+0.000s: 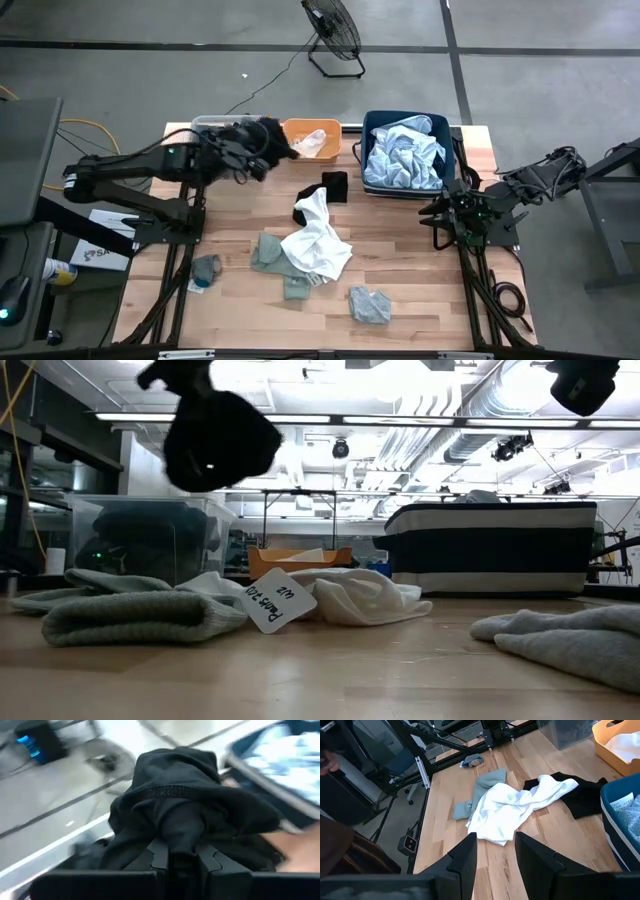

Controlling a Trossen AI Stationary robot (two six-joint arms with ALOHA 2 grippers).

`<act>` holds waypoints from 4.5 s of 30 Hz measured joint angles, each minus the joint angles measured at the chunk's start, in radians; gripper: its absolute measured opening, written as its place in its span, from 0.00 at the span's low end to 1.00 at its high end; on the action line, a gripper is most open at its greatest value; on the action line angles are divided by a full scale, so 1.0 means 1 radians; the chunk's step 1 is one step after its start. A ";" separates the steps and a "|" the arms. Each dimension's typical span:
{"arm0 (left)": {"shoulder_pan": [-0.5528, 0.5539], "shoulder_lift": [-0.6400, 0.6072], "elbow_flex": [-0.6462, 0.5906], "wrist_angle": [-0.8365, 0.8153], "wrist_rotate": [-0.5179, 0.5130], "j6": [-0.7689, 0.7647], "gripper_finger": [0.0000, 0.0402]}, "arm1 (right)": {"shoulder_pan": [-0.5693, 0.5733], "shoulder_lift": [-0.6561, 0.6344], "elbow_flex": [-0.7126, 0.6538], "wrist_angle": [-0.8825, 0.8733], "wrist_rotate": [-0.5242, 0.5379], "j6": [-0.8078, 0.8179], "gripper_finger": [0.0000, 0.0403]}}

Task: Pick & Place Cloths
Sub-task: Put the black underwear into the transparent bin, then put the white underwear into the transparent bin

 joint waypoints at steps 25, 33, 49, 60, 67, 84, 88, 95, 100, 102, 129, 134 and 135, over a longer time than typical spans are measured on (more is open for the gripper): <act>0.496 0.130 0.000 -0.343 0.239 -0.092 0.07 | 0.000 0.000 0.000 0.000 0.000 0.000 0.31; 0.582 0.264 0.000 -0.315 0.351 -0.059 0.07 | 0.000 0.000 0.000 -0.001 0.000 0.000 0.31; 0.682 0.488 0.001 -0.255 0.478 -0.039 0.07 | 0.000 0.000 0.000 -0.001 0.000 0.000 0.31; 0.745 0.541 -0.003 -0.207 0.532 -0.094 0.09 | 0.000 0.000 0.000 0.000 0.000 0.000 0.31; 0.767 0.538 -0.112 -0.104 0.600 -0.098 0.08 | 0.000 0.000 0.000 -0.001 0.000 0.000 0.31; 0.770 0.378 -0.183 -0.015 0.557 -0.011 0.35 | 0.000 0.000 0.000 -0.001 0.000 0.000 0.31; 0.770 0.316 -0.183 -0.014 0.544 0.009 0.52 | 0.000 0.000 0.000 -0.001 0.000 0.000 0.31; 0.770 0.215 -0.182 -0.009 0.538 0.035 0.79 | 0.000 0.000 0.000 -0.001 0.000 0.000 0.31; 0.748 0.128 -0.181 0.019 0.527 0.107 0.86 | 0.000 0.000 0.000 -0.001 0.000 0.000 0.31; 0.731 0.092 -0.181 0.037 0.517 0.135 0.87 | 0.000 0.000 0.000 -0.001 0.000 0.000 0.31; -0.013 0.131 -0.179 0.214 0.614 0.341 0.87 | 0.000 0.000 0.000 -0.001 0.000 0.000 0.31; -0.091 0.257 -0.179 0.307 0.617 0.306 0.87 | 0.000 0.000 0.000 -0.001 0.000 0.000 0.31; -0.105 0.280 -0.179 0.323 0.629 0.330 0.87 | 0.000 0.000 0.000 -0.001 0.000 0.000 0.31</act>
